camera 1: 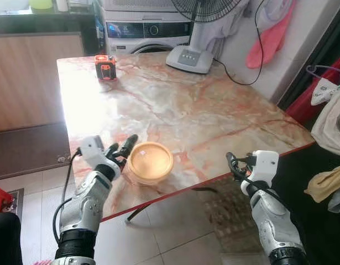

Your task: Restocking fridge

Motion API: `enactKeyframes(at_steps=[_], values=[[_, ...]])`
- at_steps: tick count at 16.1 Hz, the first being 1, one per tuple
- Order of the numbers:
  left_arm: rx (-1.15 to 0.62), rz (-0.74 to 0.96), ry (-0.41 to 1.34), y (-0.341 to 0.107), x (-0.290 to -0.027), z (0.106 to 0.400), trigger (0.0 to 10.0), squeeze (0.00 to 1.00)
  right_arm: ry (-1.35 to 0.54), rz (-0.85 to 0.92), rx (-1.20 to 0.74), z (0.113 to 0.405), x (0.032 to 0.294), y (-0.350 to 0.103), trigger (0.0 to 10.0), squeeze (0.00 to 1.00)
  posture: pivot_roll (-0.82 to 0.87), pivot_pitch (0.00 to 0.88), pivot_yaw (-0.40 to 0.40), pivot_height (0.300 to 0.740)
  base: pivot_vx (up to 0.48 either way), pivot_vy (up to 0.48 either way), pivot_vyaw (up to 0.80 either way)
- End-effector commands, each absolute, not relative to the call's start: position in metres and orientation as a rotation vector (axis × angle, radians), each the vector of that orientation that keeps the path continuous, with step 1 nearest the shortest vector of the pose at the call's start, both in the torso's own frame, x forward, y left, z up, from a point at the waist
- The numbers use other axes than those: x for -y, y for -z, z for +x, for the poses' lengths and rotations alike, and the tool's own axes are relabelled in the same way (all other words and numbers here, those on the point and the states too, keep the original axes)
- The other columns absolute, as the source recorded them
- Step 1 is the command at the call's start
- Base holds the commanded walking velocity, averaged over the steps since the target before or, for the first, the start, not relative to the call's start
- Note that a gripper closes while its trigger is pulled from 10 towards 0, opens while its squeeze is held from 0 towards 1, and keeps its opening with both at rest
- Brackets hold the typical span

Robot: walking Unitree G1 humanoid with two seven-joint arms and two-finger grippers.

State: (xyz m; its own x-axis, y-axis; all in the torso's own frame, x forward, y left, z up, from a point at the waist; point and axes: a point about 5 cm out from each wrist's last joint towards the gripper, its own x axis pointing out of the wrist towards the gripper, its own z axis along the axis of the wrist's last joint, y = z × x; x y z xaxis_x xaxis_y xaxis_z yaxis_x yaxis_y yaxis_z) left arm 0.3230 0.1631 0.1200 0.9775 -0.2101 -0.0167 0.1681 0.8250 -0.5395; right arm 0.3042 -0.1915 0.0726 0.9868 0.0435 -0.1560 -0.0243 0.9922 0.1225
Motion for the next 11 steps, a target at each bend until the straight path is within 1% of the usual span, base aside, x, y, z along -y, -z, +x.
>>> enactKeyframes(at_steps=[1, 11], values=[[-0.103, -0.562, 0.240, -0.120, -0.155, 0.326, 10.0, 0.00, -0.031, 0.105, -0.135, 0.306, 0.194, -0.081, 10.0, 0.00, -0.06, 0.000, -0.152, 0.740, 0.000, 0.000, 0.00], [-0.234, -0.520, 0.359, -0.110, -0.128, 0.325, 10.0, 0.00, -0.036, 0.099, -0.142, 0.307, 0.193, -0.081, 10.0, 0.00, -0.06, 0.000, -0.150, 0.740, 0.000, 0.000, 0.00]])
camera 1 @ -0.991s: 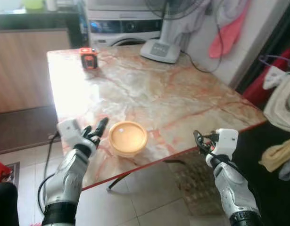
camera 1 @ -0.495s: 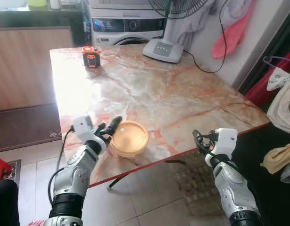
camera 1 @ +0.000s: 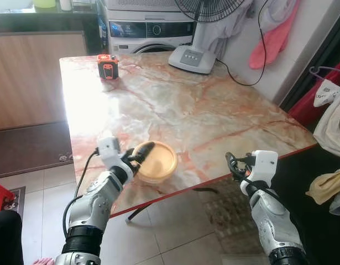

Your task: Restocking fridge

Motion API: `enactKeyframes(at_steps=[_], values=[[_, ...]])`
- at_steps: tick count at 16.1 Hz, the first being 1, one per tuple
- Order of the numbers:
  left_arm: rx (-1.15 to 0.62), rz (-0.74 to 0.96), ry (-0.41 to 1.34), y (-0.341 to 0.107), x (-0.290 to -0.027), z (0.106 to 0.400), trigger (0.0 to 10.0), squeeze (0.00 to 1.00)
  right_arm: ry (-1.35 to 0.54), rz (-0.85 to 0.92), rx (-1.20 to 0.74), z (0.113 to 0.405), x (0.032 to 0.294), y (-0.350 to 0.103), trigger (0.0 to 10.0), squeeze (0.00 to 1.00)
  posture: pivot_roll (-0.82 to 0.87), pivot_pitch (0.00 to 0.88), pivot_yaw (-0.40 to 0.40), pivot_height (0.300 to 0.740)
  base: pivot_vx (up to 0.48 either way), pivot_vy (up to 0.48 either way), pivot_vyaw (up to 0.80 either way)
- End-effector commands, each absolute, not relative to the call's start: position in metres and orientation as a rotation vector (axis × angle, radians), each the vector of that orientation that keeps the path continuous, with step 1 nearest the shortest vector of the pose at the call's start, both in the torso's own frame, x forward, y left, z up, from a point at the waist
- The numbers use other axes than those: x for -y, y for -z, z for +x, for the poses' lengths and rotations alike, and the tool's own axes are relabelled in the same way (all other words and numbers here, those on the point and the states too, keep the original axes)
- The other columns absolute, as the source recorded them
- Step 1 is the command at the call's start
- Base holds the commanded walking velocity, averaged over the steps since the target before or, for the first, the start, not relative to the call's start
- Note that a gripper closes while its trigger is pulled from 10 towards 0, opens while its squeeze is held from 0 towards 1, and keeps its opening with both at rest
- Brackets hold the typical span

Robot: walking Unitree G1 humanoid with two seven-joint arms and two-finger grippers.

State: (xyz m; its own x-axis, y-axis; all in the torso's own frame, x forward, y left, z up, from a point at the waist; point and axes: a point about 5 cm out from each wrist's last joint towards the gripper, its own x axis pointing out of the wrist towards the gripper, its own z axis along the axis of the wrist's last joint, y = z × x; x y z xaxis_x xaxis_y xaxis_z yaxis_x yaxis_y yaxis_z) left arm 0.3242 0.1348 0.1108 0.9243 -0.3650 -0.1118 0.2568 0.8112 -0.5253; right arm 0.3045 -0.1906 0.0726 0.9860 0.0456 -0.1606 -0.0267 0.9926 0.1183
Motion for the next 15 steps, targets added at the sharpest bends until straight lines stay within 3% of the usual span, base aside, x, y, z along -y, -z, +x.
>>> enactKeyframes(at_steps=[1, 7, 8, 9, 10, 15], values=[[-0.246, -0.518, 0.362, -0.1083, -0.1270, 0.3242, 10.0, 0.00, -0.038, 0.099, -0.143, 0.3071, 0.1922, -0.0803, 10.0, 0.00, -0.06, 0.000, -0.148, 0.740, 0.000, 0.000, 0.00], [-0.277, -0.526, 0.346, -0.1049, -0.1255, 0.3246, 10.0, 0.00, -0.044, 0.096, -0.153, 0.3072, 0.1898, -0.0792, 10.0, 0.00, -0.06, 0.000, -0.148, 0.740, 0.000, 0.000, 0.00], [-0.280, -0.528, 0.345, -0.1046, -0.1250, 0.3246, 9.2, 0.00, -0.045, 0.096, -0.154, 0.3073, 0.1897, -0.0792, 10.0, 0.00, -0.06, 0.000, -0.148, 0.740, 0.000, 0.000, 0.00], [-0.293, -0.535, 0.336, -0.1030, -0.1246, 0.3249, 1.4, 0.00, -0.047, 0.095, -0.155, 0.3074, 0.1894, -0.0789, 10.0, 0.00, -0.06, 0.000, -0.146, 0.740, 0.000, 0.000, 0.00], [-0.300, -0.540, 0.330, -0.1019, -0.1246, 0.3251, 0.0, 0.00, -0.048, 0.094, -0.156, 0.3076, 0.1891, -0.0787, 10.0, 0.00, -0.06, 0.000, -0.146, 0.740, 0.000, 0.000, 0.00], [-0.309, -0.551, 0.323, -0.1008, -0.1245, 0.3257, 0.0, 0.00, -0.052, 0.090, -0.161, 0.3088, 0.1887, -0.0787, 10.0, 0.00, -0.06, 0.000, -0.148, 0.740, 0.000, 0.000, 0.00]])
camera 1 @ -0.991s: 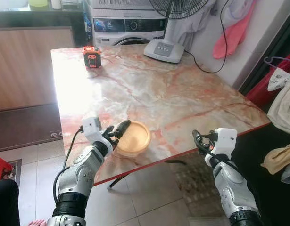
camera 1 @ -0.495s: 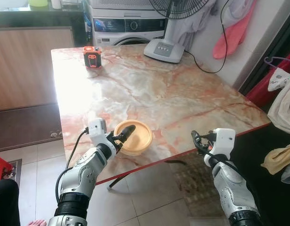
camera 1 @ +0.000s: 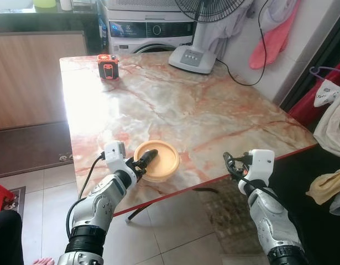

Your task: Restocking fridge

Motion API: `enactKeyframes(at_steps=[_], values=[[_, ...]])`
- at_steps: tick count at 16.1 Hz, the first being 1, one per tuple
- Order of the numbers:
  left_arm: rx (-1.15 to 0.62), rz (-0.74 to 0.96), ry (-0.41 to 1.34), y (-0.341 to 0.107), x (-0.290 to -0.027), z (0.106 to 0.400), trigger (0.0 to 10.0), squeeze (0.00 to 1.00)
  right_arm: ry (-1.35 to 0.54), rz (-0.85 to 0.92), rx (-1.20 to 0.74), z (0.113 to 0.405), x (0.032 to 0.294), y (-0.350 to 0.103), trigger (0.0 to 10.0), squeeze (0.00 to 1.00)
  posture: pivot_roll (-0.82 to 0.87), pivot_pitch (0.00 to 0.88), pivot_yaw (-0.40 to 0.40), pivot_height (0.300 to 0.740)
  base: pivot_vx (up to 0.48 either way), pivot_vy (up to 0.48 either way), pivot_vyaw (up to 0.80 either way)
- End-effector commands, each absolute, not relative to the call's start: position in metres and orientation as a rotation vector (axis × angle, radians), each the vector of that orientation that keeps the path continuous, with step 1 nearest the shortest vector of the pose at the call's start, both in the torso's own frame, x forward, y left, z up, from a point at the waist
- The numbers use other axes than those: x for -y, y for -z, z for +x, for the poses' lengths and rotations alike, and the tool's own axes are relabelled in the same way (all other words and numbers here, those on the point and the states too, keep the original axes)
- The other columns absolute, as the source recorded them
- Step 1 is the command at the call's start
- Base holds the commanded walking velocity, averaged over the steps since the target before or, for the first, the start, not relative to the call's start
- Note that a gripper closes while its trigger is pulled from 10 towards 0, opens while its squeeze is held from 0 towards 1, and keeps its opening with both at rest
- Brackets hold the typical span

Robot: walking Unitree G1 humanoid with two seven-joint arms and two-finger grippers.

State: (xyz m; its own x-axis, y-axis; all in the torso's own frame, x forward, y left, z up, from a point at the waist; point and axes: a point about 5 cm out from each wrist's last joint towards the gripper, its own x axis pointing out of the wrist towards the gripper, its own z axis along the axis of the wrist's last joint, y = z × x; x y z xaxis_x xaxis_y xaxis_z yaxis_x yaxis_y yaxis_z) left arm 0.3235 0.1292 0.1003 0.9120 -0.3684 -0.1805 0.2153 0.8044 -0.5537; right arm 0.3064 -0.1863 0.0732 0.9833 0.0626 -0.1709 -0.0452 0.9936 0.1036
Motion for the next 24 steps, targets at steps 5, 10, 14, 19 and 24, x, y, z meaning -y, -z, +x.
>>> enactKeyframes(at_steps=[5, 10, 14, 19, 24], values=[[-0.308, -0.557, 0.322, -0.101, -0.124, 0.326, 0.0, 0.00, -0.057, 0.089, -0.162, 0.310, 0.188, -0.079, 10.0, 0.00, -0.06, 0.000, -0.153, 0.740, 0.000, 0.000, 0.00], [-0.278, -0.572, 0.298, -0.104, -0.128, 0.326, 0.0, 0.00, -0.058, 0.088, -0.164, 0.310, 0.188, -0.079, 10.0, 0.00, -0.06, 0.000, -0.153, 0.740, 0.000, 0.000, 0.00], [-0.212, -0.594, 0.321, -0.115, -0.129, 0.326, 0.0, 0.00, -0.057, 0.088, -0.164, 0.310, 0.188, -0.079, 10.0, 0.00, -0.05, 0.000, -0.152, 0.740, 0.000, 0.000, 0.00], [-0.122, -0.641, 0.363, -0.126, -0.125, 0.322, 0.0, 0.00, -0.056, 0.081, -0.159, 0.310, 0.188, -0.079, 10.0, 0.00, -0.05, 0.000, -0.150, 0.740, 0.000, 0.000, 0.00], [0.014, -0.728, 0.511, -0.141, -0.114, 0.302, 10.0, 0.00, -0.037, 0.095, -0.132, 0.310, 0.189, -0.081, 10.0, 0.00, -0.05, 0.000, -0.145, 0.740, 0.000, 0.000, 0.00]])
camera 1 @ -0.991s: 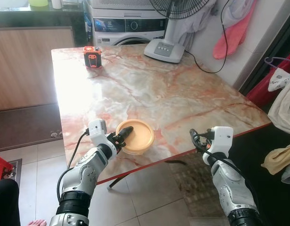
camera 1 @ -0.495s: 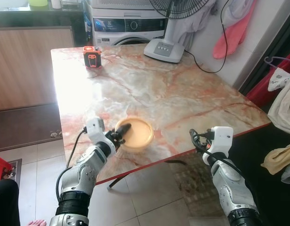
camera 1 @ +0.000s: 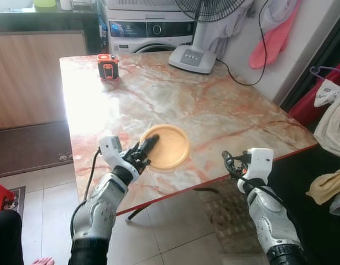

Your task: Restocking fridge

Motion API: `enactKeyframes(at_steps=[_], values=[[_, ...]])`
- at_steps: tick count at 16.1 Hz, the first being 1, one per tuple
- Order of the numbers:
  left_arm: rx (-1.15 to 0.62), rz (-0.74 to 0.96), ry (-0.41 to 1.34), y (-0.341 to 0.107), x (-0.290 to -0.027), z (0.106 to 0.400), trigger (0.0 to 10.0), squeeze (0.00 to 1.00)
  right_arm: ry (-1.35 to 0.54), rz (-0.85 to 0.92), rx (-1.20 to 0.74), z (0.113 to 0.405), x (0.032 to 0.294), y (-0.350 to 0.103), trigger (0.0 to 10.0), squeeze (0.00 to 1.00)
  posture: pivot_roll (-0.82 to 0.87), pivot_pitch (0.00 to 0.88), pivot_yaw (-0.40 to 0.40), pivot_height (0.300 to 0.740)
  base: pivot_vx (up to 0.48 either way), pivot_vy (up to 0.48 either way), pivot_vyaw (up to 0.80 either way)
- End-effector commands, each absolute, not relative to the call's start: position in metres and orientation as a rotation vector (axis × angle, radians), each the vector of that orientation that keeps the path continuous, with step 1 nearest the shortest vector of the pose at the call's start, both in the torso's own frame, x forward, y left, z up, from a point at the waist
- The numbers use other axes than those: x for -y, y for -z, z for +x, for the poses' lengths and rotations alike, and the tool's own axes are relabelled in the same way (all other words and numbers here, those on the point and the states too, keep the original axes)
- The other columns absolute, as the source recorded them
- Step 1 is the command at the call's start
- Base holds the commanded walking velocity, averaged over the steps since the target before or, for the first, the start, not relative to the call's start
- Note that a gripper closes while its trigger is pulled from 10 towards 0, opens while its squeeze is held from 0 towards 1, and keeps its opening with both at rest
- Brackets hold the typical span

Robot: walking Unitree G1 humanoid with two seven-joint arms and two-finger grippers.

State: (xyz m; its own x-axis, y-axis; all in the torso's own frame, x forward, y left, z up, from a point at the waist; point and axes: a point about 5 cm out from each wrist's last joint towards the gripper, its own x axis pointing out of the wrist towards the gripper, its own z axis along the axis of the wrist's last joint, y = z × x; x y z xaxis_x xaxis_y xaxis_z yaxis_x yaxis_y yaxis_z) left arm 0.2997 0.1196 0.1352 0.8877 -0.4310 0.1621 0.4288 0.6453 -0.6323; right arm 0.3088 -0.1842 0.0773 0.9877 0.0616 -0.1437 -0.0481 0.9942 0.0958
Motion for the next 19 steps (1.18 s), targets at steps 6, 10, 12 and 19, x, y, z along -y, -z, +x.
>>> enactKeyframes(at_steps=[6, 10, 12, 19], values=[[0.018, -0.663, 0.678, -0.144, -0.104, 0.276, 10.0, 0.00, 0.017, 0.120, -0.068, 0.306, 0.194, -0.086, 10.0, 0.00, -0.05, 0.000, -0.133, 0.740, 0.000, 0.000, 0.00], [0.007, -0.638, 0.692, -0.144, -0.098, 0.275, 10.0, 0.00, 0.037, 0.134, -0.053, 0.305, 0.196, -0.086, 10.0, 0.00, -0.05, 0.000, -0.132, 0.740, 0.000, 0.000, 0.00], [-0.006, -0.660, 0.695, -0.142, -0.092, 0.273, 10.0, 0.00, 0.042, 0.138, -0.037, 0.306, 0.197, -0.089, 10.0, 0.00, -0.05, 0.000, -0.132, 0.740, 0.000, 0.000, 0.00], [0.002, -0.722, 0.738, -0.146, -0.079, 0.270, 10.0, 0.00, 0.050, 0.137, -0.037, 0.307, 0.197, -0.088, 10.0, 0.00, -0.05, 0.000, -0.126, 0.740, 0.000, 0.000, 0.00]])
